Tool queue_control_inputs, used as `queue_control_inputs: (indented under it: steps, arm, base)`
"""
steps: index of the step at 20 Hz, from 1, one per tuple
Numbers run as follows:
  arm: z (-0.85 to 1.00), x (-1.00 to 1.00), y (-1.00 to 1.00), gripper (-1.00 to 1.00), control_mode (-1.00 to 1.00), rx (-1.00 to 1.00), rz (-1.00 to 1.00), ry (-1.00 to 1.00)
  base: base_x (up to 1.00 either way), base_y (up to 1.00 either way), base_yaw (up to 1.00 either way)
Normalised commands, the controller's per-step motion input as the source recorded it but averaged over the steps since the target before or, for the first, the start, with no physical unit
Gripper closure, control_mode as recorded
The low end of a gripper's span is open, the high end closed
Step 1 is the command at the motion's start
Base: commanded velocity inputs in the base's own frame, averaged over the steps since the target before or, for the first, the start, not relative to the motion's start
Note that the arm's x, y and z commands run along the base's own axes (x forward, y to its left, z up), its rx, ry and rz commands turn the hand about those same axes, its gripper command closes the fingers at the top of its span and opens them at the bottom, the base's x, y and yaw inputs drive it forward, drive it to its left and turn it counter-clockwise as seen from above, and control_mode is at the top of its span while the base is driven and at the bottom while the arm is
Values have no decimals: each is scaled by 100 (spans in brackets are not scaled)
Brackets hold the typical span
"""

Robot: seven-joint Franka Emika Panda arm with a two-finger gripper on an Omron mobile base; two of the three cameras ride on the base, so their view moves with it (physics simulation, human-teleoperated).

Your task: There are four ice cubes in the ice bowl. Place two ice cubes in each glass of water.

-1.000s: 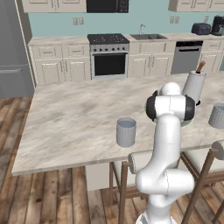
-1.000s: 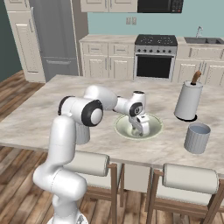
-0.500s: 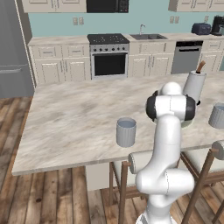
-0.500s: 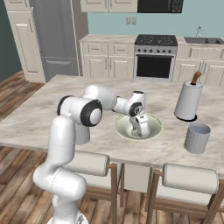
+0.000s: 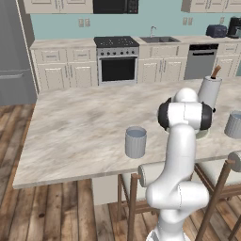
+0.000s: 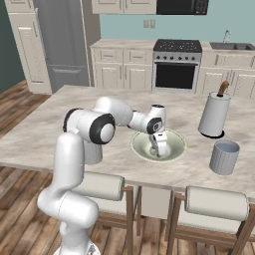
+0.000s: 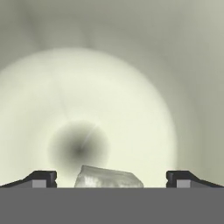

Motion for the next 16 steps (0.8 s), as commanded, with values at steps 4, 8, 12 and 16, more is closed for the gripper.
queue_control_inputs:
  steps: [4, 8, 12, 16]
  arm:
    - [-1, 0, 0, -100, -100, -3, -9, 0]
    - [0, 0, 1, -100, -100, -4, -10, 0]
    - [0, 0, 7, -100, -100, -3, -11, 0]
    - [0, 0, 19, -100, -100, 0, -14, 1]
  base:
    - [0, 0, 0]
    - [0, 0, 0]
    - [0, 0, 0]
    - [0, 0, 0]
